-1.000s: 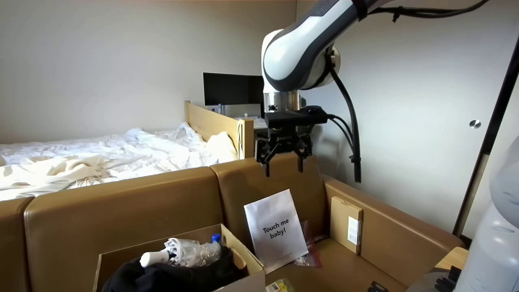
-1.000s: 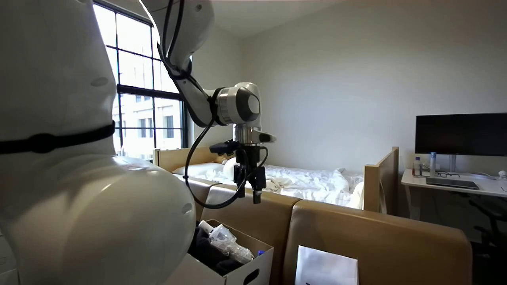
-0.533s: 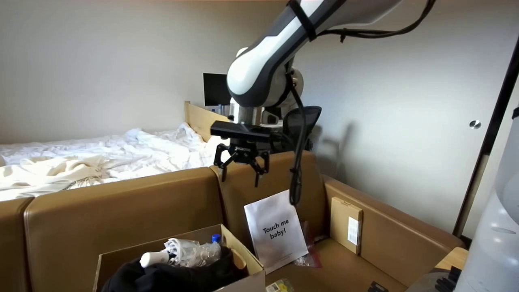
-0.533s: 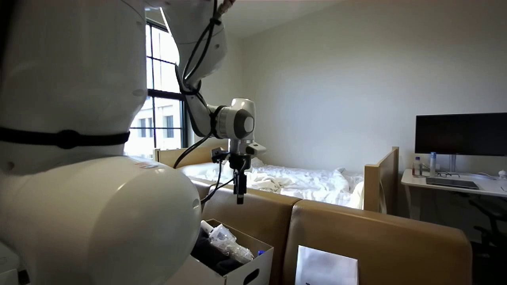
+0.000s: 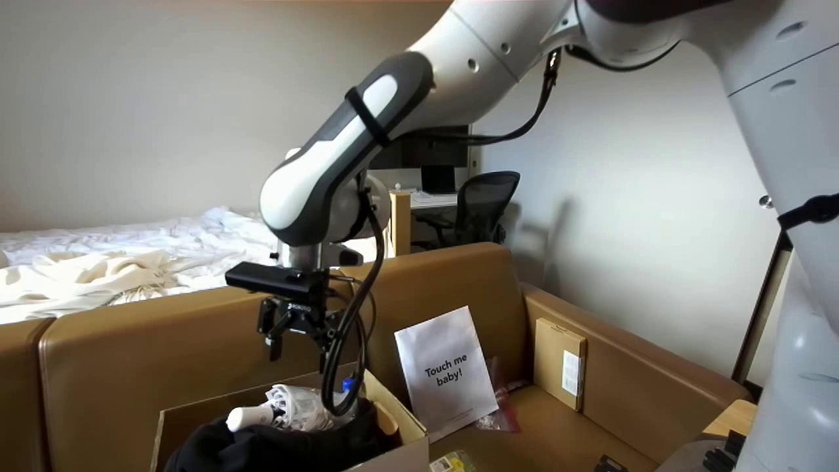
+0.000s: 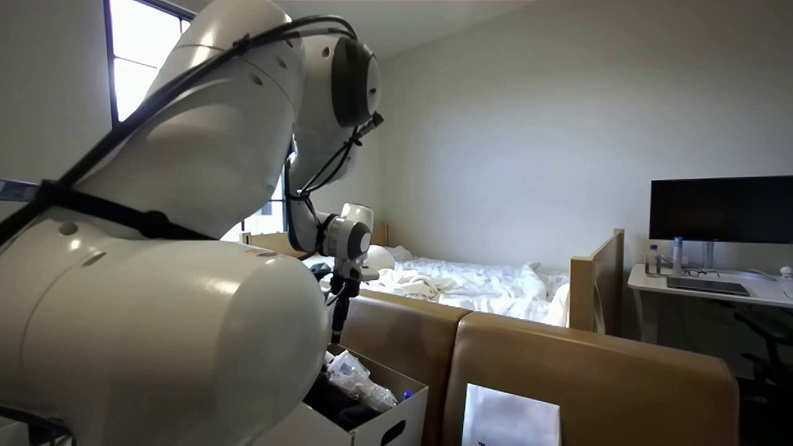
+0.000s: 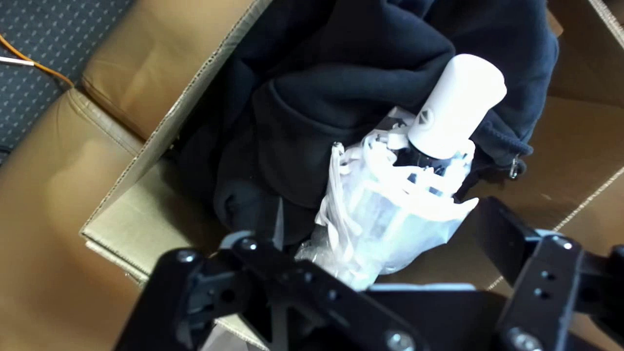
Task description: Pick up the white object wrapped plastic and put it on the hand rest of the couch.
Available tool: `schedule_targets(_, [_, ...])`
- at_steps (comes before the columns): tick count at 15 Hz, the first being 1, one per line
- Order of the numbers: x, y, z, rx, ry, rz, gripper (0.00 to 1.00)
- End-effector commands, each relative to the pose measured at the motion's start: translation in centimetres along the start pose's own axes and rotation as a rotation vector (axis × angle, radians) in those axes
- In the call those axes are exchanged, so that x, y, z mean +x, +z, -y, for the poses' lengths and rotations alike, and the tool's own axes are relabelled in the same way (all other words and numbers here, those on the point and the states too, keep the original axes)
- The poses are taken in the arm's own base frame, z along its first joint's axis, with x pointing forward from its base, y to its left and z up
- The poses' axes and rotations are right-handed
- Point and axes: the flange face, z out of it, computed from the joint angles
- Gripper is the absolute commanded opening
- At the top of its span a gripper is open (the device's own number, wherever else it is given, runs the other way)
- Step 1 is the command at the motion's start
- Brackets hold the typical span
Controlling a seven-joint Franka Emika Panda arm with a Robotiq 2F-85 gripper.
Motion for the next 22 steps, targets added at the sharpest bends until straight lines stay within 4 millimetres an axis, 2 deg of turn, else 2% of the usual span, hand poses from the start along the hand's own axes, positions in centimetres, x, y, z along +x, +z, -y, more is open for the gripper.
schedule_targets(1, [2.4, 4.4, 1.9, 0.0, 0.076, 0.027, 1.0])
schedule_targets(5, [5.0, 8.3, 2.6, 0.023, 0.108, 0.062, 1.0])
schedule_targets(13, [7.4, 15.2, 1.9, 0.105, 0.233, 0.136, 0.98])
schedule_targets(14, [7.6, 15.9, 1.7, 0.112, 0.227, 0.13, 0.74])
schedule_targets(16, [7.7, 16.3, 1.8, 0.115, 0.214, 0.106, 0.69])
schedule_targets(20, [6.5, 15.1, 2.7, 0.118, 0.196, 0.089, 0.44])
schedule_targets(22, [6.0, 15.0, 2.8, 0.117, 0.189, 0.088, 0.4])
